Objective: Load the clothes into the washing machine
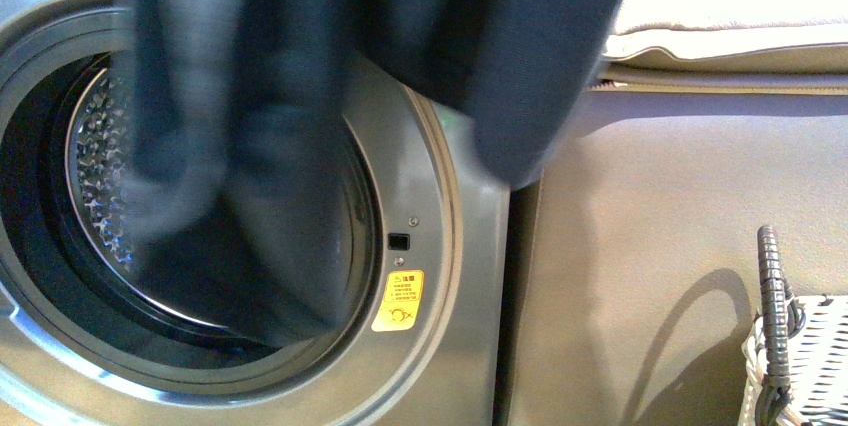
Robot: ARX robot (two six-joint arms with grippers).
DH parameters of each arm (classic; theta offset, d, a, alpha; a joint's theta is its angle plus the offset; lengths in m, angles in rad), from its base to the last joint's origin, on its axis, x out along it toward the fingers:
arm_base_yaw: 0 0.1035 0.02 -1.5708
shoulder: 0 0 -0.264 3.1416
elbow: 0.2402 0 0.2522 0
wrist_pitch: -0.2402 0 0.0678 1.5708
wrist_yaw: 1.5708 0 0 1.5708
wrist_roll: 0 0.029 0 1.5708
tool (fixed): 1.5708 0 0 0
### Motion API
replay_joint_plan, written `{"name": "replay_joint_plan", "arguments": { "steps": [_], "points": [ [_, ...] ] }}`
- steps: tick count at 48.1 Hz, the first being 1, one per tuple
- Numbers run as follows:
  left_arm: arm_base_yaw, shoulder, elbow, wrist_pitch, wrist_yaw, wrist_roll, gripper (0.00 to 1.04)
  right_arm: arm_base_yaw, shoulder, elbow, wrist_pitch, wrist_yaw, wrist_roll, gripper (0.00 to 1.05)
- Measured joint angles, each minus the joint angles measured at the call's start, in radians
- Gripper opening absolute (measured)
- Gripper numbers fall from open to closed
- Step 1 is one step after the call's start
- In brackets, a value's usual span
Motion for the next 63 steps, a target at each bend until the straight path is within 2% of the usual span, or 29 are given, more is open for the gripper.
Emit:
{"name": "replay_joint_plan", "arguments": {
  "steps": [10,19,27,40,47,54,56,63],
  "points": [
    [0.014,0.056,0.074,-0.021,-0.233,0.104,0.98,0.000,0.000,0.000,0.000,-0.001,0.000,0.05],
    [0.032,0.059,0.075,0.040,-0.312,0.140,0.98,0.000,0.001,0.000,0.000,-0.001,0.000,0.05],
    [0.045,0.044,0.038,0.107,-0.341,0.171,0.76,0.000,0.001,0.000,0.000,-0.004,-0.002,0.05],
    [0.057,0.022,0.001,0.104,-0.340,0.169,0.37,0.000,0.000,0.006,0.000,-0.004,-0.002,0.45],
    [0.082,0.013,-0.030,0.099,-0.338,0.165,0.16,0.000,-0.002,0.008,0.000,-0.004,-0.002,0.71],
    [0.131,0.014,-0.060,0.109,-0.317,0.156,0.12,0.000,-0.002,0.008,0.000,-0.004,-0.002,0.96],
    [0.145,0.018,-0.065,0.116,-0.312,0.154,0.12,0.000,-0.002,0.008,0.000,-0.004,-0.001,0.99],
    [0.205,0.043,-0.072,0.140,-0.283,0.142,0.11,0.000,-0.002,0.008,0.000,-0.004,-0.001,0.97]
  ]
}}
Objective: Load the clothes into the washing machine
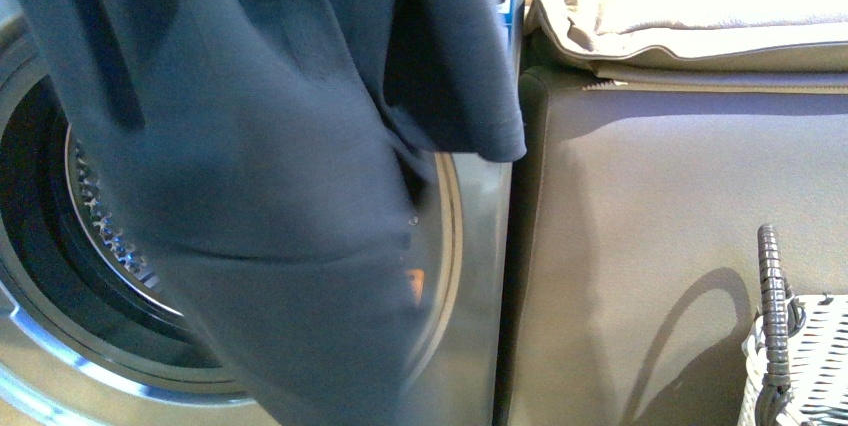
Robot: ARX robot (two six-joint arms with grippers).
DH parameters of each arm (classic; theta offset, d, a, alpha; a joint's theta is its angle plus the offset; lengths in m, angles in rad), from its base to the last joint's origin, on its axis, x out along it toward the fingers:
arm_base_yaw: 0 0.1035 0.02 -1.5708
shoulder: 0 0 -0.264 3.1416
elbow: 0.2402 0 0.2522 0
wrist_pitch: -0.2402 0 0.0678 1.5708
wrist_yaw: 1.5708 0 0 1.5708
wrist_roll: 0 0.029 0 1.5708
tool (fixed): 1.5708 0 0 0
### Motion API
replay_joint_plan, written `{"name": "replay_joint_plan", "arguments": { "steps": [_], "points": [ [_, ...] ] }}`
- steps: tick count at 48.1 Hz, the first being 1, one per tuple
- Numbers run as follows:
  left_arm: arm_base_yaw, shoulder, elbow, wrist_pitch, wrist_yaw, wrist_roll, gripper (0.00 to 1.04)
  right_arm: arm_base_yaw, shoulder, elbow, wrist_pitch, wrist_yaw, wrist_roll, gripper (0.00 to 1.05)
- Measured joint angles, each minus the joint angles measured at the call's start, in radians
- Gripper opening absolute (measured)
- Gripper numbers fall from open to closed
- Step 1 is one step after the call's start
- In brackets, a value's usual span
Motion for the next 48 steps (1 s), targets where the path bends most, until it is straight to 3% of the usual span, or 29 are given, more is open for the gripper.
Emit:
{"name": "replay_joint_plan", "arguments": {
  "steps": [24,48],
  "points": [
    [0.120,0.090,-0.029,0.113,0.122,-0.045,0.11,0.000,0.000,0.000,0.000,0.000,0.000,0.97],
    [0.174,0.088,-0.172,0.171,0.164,-0.084,0.11,0.000,0.000,0.000,0.000,0.000,0.000,0.97]
  ]
}}
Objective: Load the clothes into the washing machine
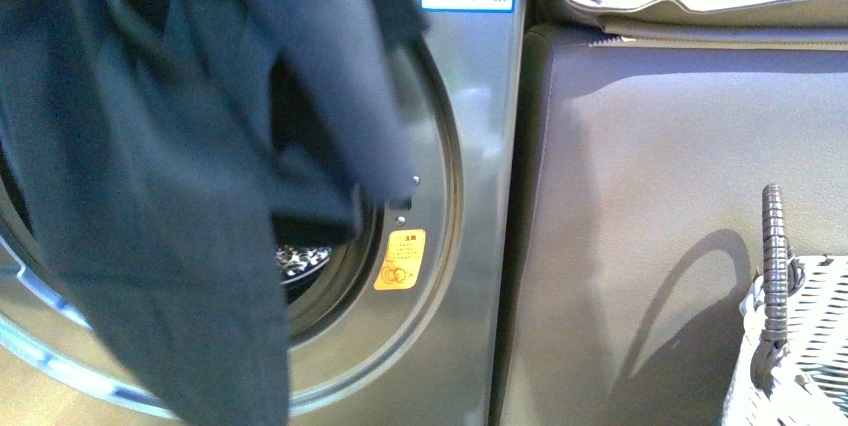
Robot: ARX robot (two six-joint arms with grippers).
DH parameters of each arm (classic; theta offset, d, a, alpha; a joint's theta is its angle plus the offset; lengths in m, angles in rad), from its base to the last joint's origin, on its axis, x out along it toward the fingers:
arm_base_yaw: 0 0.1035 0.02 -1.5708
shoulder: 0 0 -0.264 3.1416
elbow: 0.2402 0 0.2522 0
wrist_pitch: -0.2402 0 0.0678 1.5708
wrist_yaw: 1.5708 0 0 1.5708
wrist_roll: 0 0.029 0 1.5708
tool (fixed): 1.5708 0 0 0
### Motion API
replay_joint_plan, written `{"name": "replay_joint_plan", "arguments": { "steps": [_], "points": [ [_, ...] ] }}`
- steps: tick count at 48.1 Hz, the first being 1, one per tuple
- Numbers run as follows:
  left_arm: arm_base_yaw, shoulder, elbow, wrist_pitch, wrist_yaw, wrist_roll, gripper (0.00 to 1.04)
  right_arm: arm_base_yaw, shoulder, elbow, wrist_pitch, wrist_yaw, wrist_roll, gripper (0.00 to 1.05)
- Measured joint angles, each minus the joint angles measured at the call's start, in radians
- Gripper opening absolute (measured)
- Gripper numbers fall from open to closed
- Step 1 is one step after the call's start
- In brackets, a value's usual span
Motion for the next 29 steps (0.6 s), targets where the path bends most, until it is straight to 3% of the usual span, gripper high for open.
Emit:
{"name": "replay_joint_plan", "arguments": {
  "steps": [29],
  "points": [
    [0.061,0.042,-0.157,0.080,0.048,-0.009,0.11,0.000,0.000,0.000,0.000,0.000,0.000,0.97]
  ]
}}
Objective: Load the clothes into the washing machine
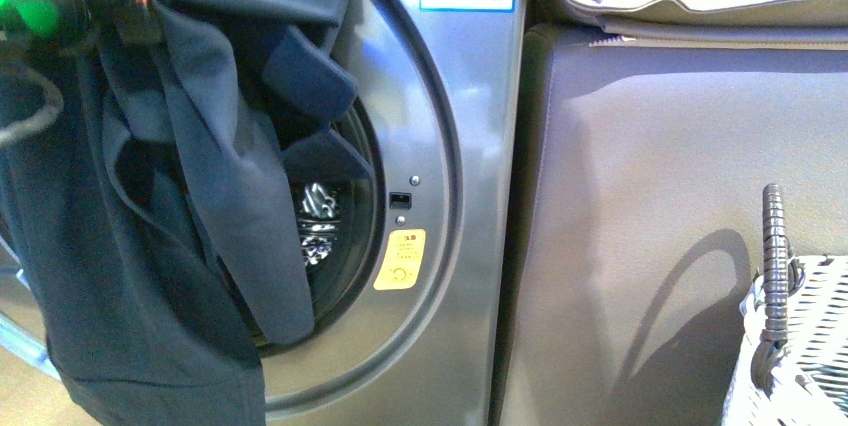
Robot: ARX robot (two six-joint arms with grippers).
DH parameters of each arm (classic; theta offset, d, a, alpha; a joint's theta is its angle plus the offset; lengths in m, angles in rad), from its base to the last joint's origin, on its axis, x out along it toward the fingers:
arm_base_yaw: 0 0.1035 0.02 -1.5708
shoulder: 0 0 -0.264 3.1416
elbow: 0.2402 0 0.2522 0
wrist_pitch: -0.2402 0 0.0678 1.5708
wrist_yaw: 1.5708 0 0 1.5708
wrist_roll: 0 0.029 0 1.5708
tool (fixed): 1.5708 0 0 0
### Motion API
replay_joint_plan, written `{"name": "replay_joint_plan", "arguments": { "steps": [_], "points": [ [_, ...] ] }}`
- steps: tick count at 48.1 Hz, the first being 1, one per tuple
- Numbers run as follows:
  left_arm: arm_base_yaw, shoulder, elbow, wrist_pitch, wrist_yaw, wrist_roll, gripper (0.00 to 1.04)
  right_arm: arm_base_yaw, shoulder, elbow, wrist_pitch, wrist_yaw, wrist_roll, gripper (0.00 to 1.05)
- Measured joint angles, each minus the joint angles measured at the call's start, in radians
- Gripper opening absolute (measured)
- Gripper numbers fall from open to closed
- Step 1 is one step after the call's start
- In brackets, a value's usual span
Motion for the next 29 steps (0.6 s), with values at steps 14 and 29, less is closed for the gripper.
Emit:
{"name": "replay_joint_plan", "arguments": {
  "steps": [14,29],
  "points": [
    [0.020,0.080,-0.044,0.032,-0.001,-0.002,0.11,0.000,0.000,0.000,0.000,0.000,0.000,0.97],
    [0.031,0.192,-0.043,0.074,-0.005,-0.013,0.11,0.000,0.000,0.000,0.000,0.000,0.000,0.97]
  ]
}}
